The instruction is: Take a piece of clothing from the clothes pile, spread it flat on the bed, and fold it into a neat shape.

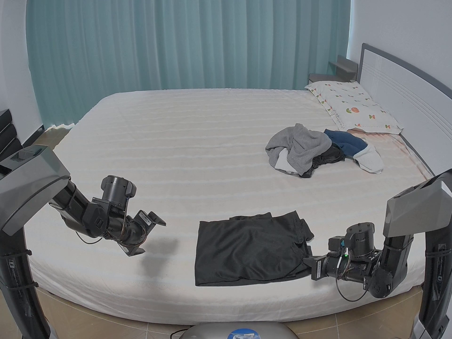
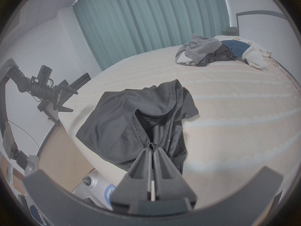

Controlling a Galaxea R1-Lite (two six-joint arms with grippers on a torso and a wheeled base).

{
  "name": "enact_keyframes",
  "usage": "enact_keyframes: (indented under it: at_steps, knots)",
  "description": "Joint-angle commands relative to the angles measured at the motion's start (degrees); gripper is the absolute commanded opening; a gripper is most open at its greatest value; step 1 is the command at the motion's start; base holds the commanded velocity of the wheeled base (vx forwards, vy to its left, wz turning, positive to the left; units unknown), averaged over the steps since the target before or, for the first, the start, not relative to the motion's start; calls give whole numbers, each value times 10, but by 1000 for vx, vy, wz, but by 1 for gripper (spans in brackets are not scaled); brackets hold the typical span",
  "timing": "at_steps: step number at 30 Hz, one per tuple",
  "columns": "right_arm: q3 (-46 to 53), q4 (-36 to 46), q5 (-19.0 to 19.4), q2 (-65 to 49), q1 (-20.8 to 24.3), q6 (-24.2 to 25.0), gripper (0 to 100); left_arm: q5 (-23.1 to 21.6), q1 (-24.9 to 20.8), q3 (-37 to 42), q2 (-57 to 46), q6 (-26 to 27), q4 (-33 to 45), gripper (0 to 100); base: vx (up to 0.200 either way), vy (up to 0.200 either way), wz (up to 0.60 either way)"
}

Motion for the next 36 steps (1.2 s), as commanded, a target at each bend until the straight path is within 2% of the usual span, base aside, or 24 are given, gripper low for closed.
enact_keyframes:
  at_steps: [1,5,8,11,15,18,19,23,26,36]
  knots:
    - [40,-60,1,40,-4,4,100,0,0,0,0,0,0,100,0,0,0]
    - [78,-109,11,25,-10,12,100,0,0,0,0,0,0,100,0,0,0]
    - [89,-106,17,-15,-21,18,100,0,-1,0,0,0,0,100,0,0,0]
    - [88,-105,36,-60,-34,57,100,0,-1,0,0,0,0,100,0,0,0]
    - [81,-105,42,-76,-32,104,100,0,-1,0,1,0,0,100,0,0,0]
    - [81,-105,42,-75,-31,106,100,0,-2,0,1,0,0,100,0,0,0]
    - [68,-105,46,-70,-13,155,100,6,-2,0,1,0,0,100,0,0,0]
    - [52,-103,62,-62,6,217,100,16,-3,-3,6,0,0,100,0,0,0]
    - [45,-103,73,-38,10,219,100,17,-3,-3,7,0,0,100,0,0,0]
    - [-20,-98,72,32,14,218,100,16,-3,-3,7,0,0,100,0,0,0]
